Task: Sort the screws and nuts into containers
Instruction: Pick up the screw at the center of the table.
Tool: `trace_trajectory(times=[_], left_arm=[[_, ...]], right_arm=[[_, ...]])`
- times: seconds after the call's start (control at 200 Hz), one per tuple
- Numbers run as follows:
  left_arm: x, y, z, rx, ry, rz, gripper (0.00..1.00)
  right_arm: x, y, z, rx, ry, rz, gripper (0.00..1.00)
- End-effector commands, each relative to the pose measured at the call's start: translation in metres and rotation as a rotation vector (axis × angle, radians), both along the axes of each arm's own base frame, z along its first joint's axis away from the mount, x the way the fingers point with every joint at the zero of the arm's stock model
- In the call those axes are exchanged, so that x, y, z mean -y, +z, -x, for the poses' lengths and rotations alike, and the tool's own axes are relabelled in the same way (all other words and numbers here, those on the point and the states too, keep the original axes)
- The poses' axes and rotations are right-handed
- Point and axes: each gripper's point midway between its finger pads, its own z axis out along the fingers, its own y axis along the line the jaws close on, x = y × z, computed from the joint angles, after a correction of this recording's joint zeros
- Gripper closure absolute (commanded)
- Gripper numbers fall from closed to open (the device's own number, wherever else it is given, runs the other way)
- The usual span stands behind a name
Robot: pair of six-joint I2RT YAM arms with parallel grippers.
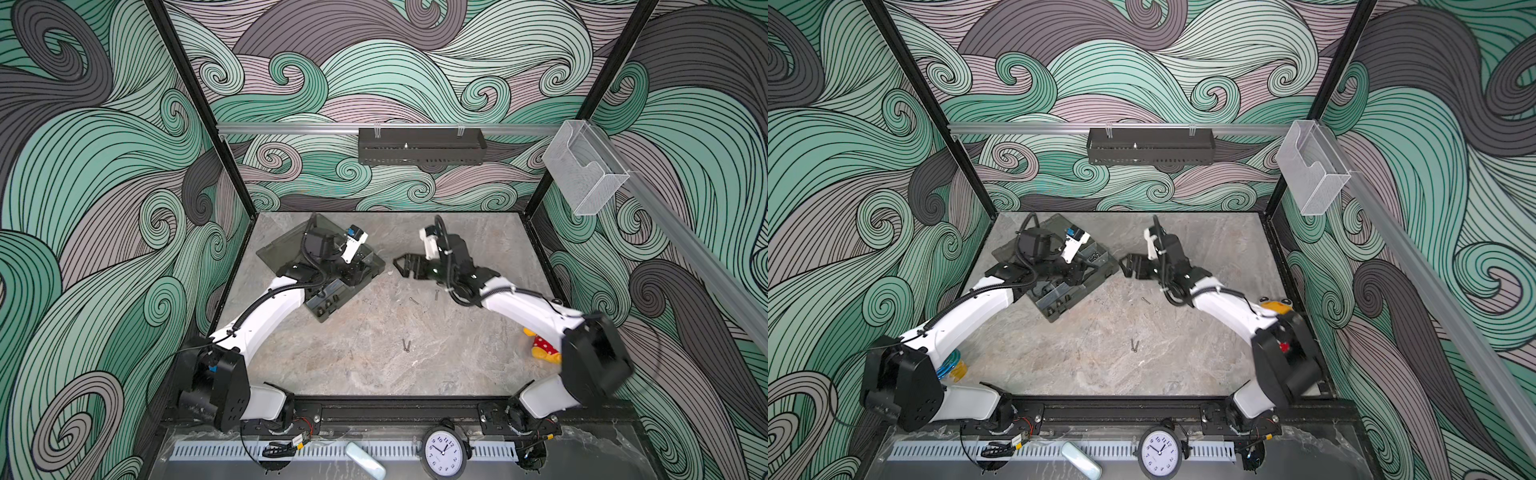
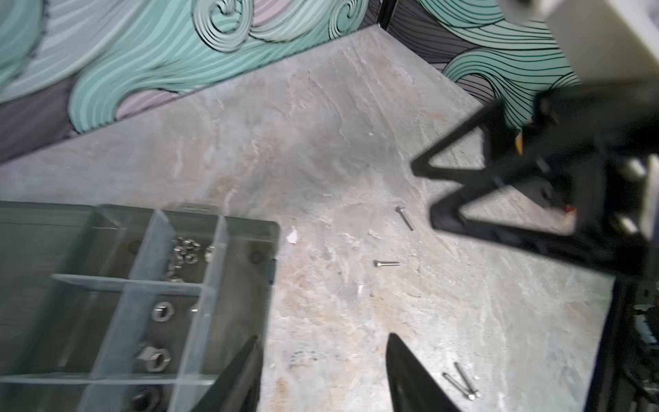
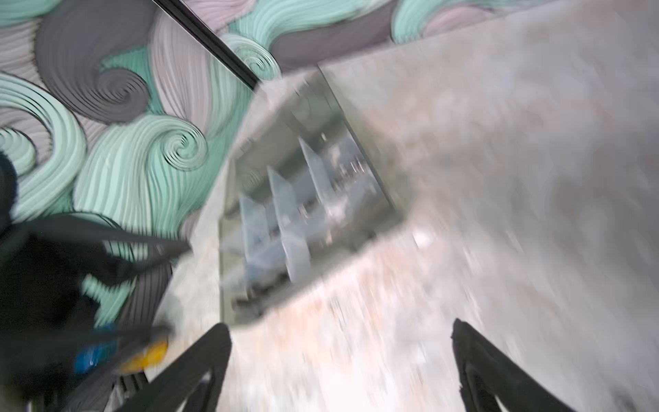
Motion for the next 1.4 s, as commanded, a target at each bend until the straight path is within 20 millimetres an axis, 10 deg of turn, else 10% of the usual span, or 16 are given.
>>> trace_trajectory(times=[0.0,0.265,0.525,0.876,1.396], left_arm=[[0.023,-0.029,0.012,-0.110,-0.018,-0.080,0.50],[0.067,-0.087,0.018,-0.523,0.197,-0.184,0.67],[0.087,-0.114,0.009,-0.625,0.627,-0.126,0.67],[0.099,-0.135,0.023,-0.786,1.009,-0.112,0.63],[0.131,-0.164,0.014,-0.845,1.075,-0.150,0.66]], right_arm=[[0.046,-0.032,0.048,-0.069,-0.039,0.124,0.00],[0.113,-0.028,0.129,-0.022,-0.105,0.120,0.00],[0.109,-0.043,0.160,-0.115,-0.021,0.080,0.00],[0.113,-0.049,0.168,-0.111,-0.022,0.066,0.01],[0.113,-0.051,0.169,-0.101,0.008,0.089,0.00]])
